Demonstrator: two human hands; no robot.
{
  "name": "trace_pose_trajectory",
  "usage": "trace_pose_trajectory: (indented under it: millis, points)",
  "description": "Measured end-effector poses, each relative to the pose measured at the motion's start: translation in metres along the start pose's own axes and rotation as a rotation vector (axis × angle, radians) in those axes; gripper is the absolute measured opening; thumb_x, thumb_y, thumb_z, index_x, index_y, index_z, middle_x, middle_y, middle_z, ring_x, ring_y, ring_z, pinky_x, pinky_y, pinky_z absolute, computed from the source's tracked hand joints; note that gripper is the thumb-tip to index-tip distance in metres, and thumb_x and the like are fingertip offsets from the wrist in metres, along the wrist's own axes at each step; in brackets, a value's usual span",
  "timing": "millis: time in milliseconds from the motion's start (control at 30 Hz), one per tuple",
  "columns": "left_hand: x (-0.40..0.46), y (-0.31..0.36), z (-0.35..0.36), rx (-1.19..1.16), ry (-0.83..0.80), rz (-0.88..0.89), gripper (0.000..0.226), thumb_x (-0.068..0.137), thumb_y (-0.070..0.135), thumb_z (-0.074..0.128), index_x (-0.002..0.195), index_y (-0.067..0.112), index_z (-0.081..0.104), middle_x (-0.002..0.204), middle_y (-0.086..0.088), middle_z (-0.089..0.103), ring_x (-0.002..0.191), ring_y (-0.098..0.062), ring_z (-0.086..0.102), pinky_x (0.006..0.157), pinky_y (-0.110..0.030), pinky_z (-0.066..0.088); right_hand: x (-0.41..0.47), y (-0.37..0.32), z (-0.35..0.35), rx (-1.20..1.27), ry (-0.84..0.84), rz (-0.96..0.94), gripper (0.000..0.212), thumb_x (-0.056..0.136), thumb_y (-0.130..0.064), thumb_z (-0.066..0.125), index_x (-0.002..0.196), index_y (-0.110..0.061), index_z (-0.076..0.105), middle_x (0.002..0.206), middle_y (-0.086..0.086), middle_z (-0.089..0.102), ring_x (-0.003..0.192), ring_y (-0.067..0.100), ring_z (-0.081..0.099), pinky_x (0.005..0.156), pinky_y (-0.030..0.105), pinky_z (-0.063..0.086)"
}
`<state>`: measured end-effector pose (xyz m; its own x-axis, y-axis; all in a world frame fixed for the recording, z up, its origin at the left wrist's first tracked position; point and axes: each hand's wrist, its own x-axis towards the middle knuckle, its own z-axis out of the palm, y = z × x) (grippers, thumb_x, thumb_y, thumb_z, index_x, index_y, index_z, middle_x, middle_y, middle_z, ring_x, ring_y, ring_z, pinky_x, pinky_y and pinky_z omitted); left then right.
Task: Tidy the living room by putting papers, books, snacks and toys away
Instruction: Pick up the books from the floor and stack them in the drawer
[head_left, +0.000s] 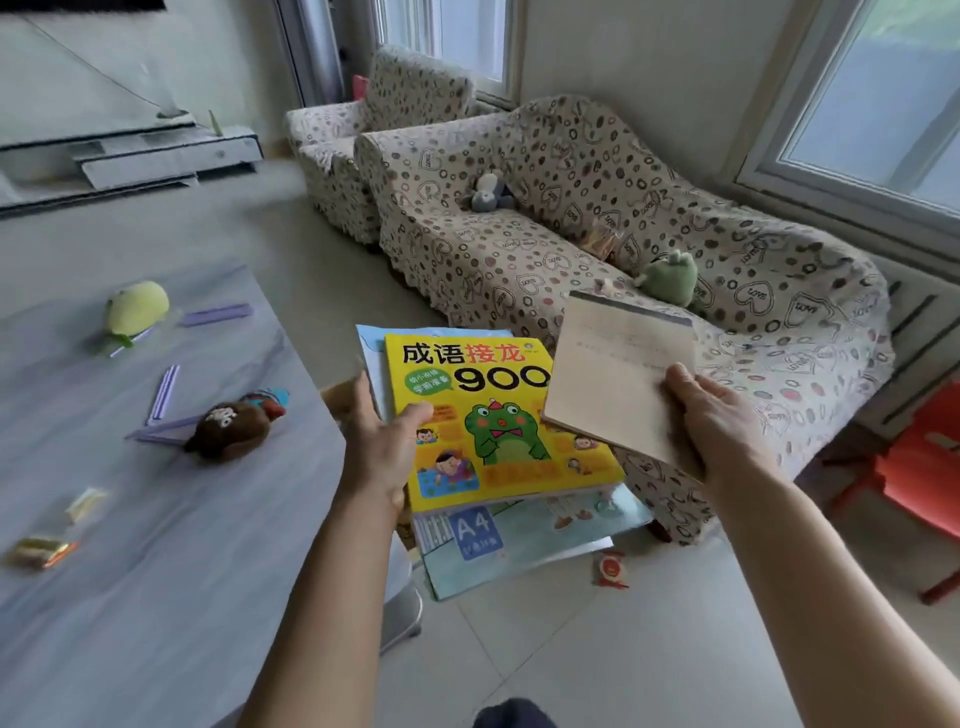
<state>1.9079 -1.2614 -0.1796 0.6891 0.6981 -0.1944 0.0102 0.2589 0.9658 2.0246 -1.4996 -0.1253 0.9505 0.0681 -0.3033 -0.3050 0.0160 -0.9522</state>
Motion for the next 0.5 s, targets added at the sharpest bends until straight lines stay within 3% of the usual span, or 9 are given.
trace_pose_trajectory:
  millis: [100, 300, 400, 500]
  points:
    - [0.017, -0.005, 0.015, 0.030, 0.027, -0.003, 0.067, 0.086, 0.006, 0.063, 0.143, 0.031, 0.038, 0.116, -0.007, 0.067, 0.100, -0.029, 0.068, 0.082, -0.052, 0.057, 0.034, 0.002, 0.010, -0.074, -0.087, 0.014, 0.031, 0.097, -0.031, 0.054, 0.099, -0.002, 0.064, 0.066, 0.004, 0.066, 0.048, 0.013, 0.058, 0.047, 0.023, 0.049]
    - [0.074, -0.021, 0.039, 0.045, 0.109, -0.076, 0.083, 0.063, 0.032, 0.071, 0.139, 0.041, 0.039, 0.120, -0.003, 0.066, 0.108, -0.032, 0.065, 0.087, -0.058, 0.053, 0.109, 0.001, 0.054, -0.141, -0.248, 0.019, 0.023, 0.096, -0.026, 0.055, 0.089, -0.007, 0.066, 0.062, 0.003, 0.065, 0.040, 0.009, 0.058, 0.041, 0.021, 0.051]
    - [0.118, -0.025, 0.049, 0.009, 0.132, -0.075, 0.070, 0.078, 0.019, 0.071, 0.139, 0.035, 0.040, 0.116, -0.006, 0.068, 0.098, -0.031, 0.069, 0.080, -0.055, 0.057, 0.156, -0.003, 0.090, -0.285, -0.336, -0.035, 0.024, 0.096, -0.027, 0.055, 0.083, -0.010, 0.066, 0.065, 0.006, 0.065, 0.039, 0.008, 0.058, 0.038, 0.021, 0.050]
    - [0.169, -0.023, 0.058, -0.049, 0.145, -0.054, 0.056, 0.089, 0.008, 0.063, 0.137, 0.029, 0.045, 0.112, -0.008, 0.070, 0.091, -0.028, 0.072, 0.067, -0.039, 0.060, 0.206, -0.007, 0.133, -0.440, -0.396, -0.084, 0.027, 0.096, -0.028, 0.056, 0.087, -0.006, 0.069, 0.065, 0.005, 0.067, 0.044, 0.012, 0.060, 0.040, 0.020, 0.047]
